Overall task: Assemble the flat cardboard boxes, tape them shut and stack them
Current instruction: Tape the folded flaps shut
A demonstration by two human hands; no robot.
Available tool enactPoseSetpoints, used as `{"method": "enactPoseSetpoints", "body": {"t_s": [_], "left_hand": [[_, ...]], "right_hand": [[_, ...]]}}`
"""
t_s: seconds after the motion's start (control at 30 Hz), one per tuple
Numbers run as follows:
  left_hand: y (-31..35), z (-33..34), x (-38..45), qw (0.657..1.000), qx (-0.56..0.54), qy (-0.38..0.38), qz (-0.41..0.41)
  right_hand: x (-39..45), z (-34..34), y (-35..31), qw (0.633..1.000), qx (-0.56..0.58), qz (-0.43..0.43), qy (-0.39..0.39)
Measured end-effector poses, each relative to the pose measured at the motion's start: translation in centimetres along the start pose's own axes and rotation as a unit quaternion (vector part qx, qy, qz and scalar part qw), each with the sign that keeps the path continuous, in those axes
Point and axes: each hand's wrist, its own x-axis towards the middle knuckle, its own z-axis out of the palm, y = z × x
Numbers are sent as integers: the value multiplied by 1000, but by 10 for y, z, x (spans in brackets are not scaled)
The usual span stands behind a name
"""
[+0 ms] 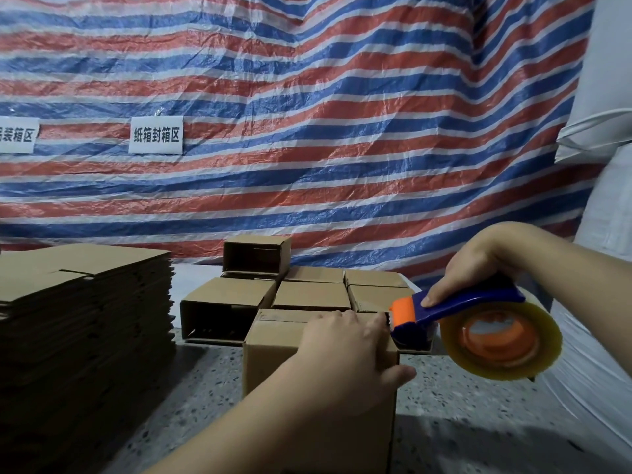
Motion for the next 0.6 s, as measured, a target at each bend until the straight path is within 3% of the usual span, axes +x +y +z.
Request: {"method": "enactPoseSetpoints", "body": {"t_s": [0.47, 0.6], "left_hand": [[9, 12, -1, 1000, -11, 25, -3], [8, 13, 0, 999, -12, 41, 2]], "right_hand": [[-19, -6, 37, 995, 96, -38, 7], [-26, 2, 24, 1000, 7, -1, 18]]}}
